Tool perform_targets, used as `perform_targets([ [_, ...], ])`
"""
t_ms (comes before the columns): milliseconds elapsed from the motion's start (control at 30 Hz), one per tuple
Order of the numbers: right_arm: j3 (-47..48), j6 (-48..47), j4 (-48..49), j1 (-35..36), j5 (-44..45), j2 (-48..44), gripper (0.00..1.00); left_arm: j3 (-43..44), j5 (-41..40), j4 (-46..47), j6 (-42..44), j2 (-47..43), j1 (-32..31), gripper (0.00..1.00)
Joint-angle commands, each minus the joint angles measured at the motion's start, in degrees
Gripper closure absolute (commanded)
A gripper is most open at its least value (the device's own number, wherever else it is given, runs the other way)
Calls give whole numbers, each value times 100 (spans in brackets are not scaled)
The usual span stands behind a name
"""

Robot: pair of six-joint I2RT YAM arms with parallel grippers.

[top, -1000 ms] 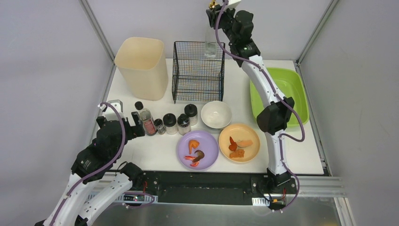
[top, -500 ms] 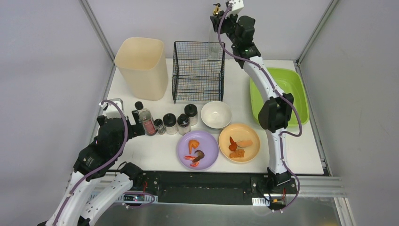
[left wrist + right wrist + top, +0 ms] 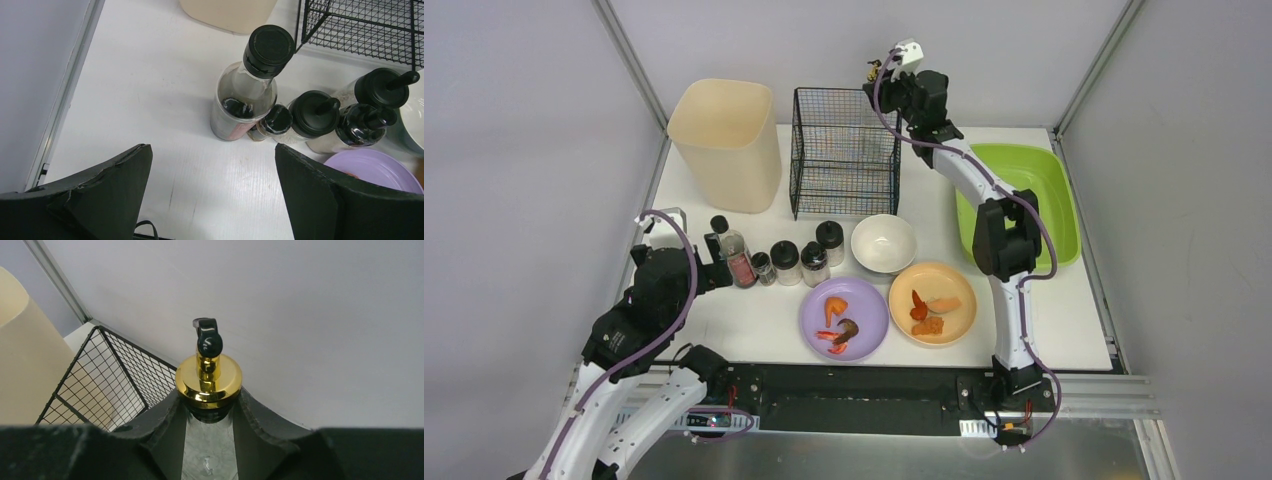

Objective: Clear the kitchen counter

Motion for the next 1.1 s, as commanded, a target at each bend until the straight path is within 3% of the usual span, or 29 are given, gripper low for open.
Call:
perform_targets([
  [0,-166,183,1291,5,-159,-817,100,31,66,30,130,41,77,3],
  [267,-600,226,1405,8,-126,-954,99,32,81,31,129,29,98,3],
  [400,-778,282,1503,23,-94,-1054,79,29,73,29,130,3,107,3],
  [600,-925,272,1462,79,2,-1254,36,22,79,31,139,-5,116,3],
  [800,-1030,156,1250,196,127,-1473,24,17,76,26,131,-40,125,3],
  [1067,-1963,-172,1106,570,504,-2437,19,2,62,25,99,-152,132,2],
])
